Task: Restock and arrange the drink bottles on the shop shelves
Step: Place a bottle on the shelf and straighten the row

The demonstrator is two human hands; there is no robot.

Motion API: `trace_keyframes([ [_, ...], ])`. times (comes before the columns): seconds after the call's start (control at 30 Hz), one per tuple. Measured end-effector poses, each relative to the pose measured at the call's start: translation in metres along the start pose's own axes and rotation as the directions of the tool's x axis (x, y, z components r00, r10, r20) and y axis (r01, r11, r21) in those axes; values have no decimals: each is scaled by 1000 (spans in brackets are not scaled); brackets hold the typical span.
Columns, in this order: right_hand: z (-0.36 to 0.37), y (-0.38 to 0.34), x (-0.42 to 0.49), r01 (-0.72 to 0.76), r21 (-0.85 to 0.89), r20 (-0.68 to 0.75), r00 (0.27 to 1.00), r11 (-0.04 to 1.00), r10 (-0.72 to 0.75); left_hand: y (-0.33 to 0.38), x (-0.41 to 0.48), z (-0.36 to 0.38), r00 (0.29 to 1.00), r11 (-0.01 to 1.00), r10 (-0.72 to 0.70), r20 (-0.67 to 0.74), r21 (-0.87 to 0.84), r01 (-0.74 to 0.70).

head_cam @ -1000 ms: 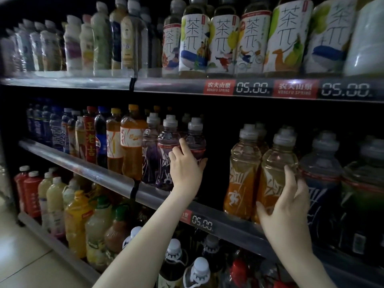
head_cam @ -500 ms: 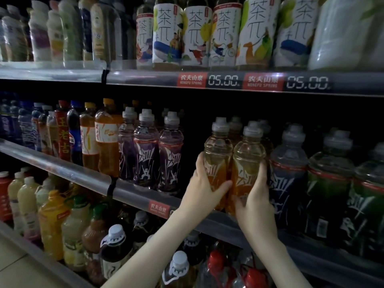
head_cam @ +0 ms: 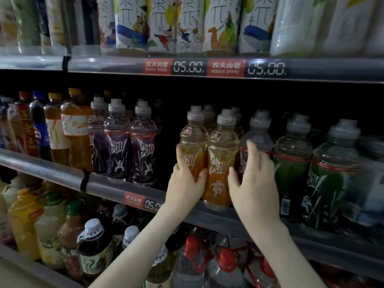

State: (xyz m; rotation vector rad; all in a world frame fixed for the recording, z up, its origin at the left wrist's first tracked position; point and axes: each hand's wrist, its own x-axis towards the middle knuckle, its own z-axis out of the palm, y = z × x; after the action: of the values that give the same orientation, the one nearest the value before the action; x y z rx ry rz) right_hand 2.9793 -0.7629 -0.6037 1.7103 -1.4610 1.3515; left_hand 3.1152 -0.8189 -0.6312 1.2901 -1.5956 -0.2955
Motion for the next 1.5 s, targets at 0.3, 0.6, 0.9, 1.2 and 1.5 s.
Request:
trace_keyframes([
  [0.3, 8, 34, 34, 98, -415, 201, 979, 905, -14, 37, -22, 32, 983, 969, 160, -92, 206, -139],
  [0.6, -20, 29, -7, 241, 43, 48, 969, 970, -243, 36, -41, 44, 924, 921, 375, -71, 146, -362],
  [0.9, -52, 49, -41, 385, 113, -196, 912, 916, -360, 45, -71, 50, 773, 774, 632, -61, 99, -625],
  [1.2, -100, 69, -34, 441, -17, -433, 806, 897, -404, 83, -84, 53, 722, 712, 685, -98, -121, -692],
  [1.5, -131, 98, -20, 187, 182, -384, 917, 965, -105, 54, -49, 63, 890, 959, 251, -380, 219, -177],
])
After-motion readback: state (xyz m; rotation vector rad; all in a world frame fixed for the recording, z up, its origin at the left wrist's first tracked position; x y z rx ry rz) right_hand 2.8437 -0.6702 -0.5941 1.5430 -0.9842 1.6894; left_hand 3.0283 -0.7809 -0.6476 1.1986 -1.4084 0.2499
